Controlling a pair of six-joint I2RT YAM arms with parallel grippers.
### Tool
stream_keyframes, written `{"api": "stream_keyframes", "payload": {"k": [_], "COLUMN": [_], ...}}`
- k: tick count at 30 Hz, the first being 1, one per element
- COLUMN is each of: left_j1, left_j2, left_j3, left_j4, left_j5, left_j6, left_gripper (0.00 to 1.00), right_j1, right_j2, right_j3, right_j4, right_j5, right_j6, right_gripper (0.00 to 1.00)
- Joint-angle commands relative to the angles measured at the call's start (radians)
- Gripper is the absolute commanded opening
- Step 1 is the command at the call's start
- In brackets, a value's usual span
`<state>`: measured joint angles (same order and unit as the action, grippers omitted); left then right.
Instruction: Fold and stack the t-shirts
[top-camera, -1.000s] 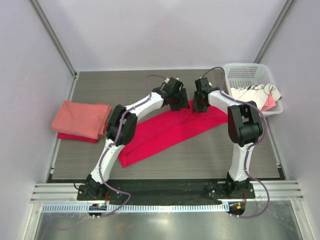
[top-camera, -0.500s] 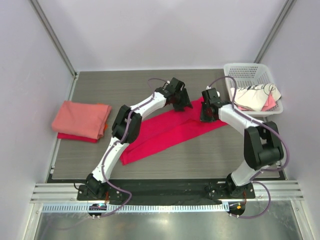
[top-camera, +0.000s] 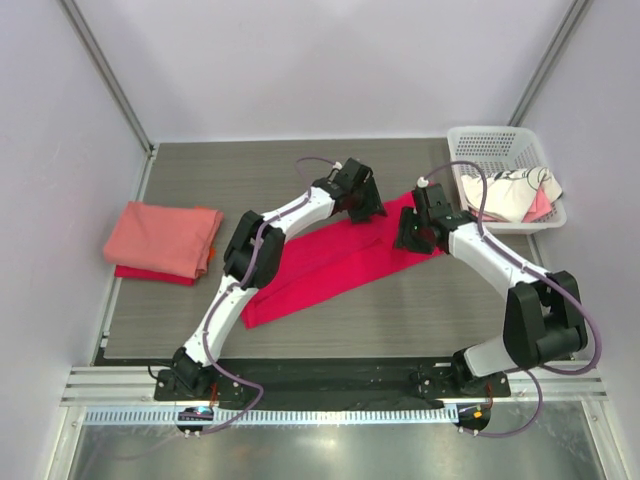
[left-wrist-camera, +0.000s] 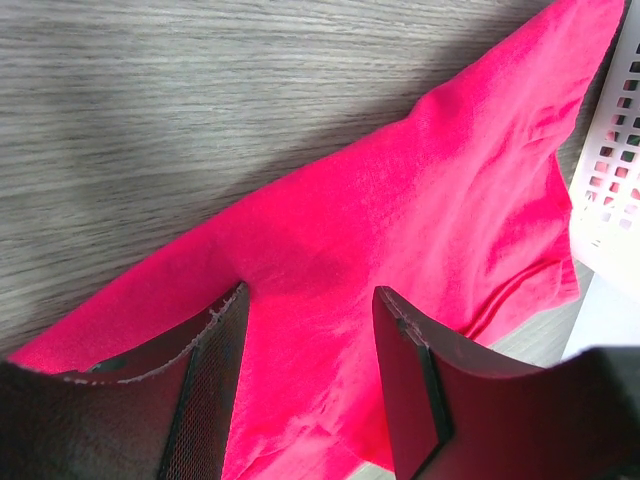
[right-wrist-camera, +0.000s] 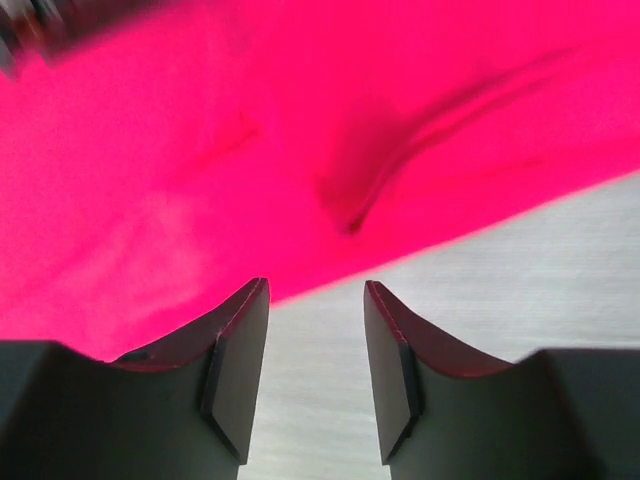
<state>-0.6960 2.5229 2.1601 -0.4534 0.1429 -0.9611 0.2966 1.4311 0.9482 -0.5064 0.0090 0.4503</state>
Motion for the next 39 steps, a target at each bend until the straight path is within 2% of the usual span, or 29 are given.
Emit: {"api": "stream_keyframes", "payload": {"k": [1, 5, 9, 11, 15, 20, 23, 26, 31, 35, 39], "left_j1": [-0.008, -0.008, -0.007, -0.002, 0.003, 0.006, 0.006, 0.007, 0.006, 0.007, 0.023], "left_j2": [-0.010, -0.018, -0.021, -0.016, -0.013, -0.007, -0.012, -0.019, -0.055, -0.124, -0.240], "left_j3": [-0.074, -0.088, -0.088, -0.085, -0.074, -0.066, -0.068, -0.075, -0.123, -0.195, -0.270], "left_j4": [-0.024, -0.018, -0.030, -0.039, -0.063, -0.071, -0.074, -0.074, -0.038, 0.039, 0.042], "left_j5": [-0.068, -0.078, -0.097, -0.104, -0.109, -0.111, -0.111, -0.117, -0.100, -0.071, -0.074], "left_j6": [0.033, 0.030, 0.022, 0.019, 0.013, 0.015, 0.015, 0.016, 0.030, 0.074, 0.119], "left_gripper": [0.55, 0.56, 0.56, 0.56, 0.56, 0.56, 0.56, 0.56, 0.56, 0.68, 0.80], "right_j1": [-0.019, -0.042, -0.071, -0.085, -0.090, -0.090, -0.088, -0.088, -0.089, -0.090, -0.097], "right_j2": [0.061, 0.225, 0.336, 0.348, 0.286, 0.045, -0.085, -0.136, -0.055, 0.063, 0.161], "right_j3": [0.113, 0.227, 0.274, 0.262, 0.124, -0.078, -0.146, -0.158, -0.109, -0.056, -0.025], "right_j4": [0.029, 0.054, 0.052, 0.051, 0.043, 0.003, -0.003, -0.003, 0.005, 0.029, 0.065], "right_j5": [0.095, 0.140, 0.135, 0.131, 0.192, 0.227, 0.258, 0.266, 0.284, 0.296, 0.306], "right_j6": [-0.001, -0.005, 0.005, 0.021, 0.042, 0.115, 0.152, 0.162, 0.157, 0.151, 0.145], "right_gripper": [0.46, 0.34, 0.12, 0.08, 0.08, 0.05, 0.06, 0.07, 0.15, 0.17, 0.17]}}
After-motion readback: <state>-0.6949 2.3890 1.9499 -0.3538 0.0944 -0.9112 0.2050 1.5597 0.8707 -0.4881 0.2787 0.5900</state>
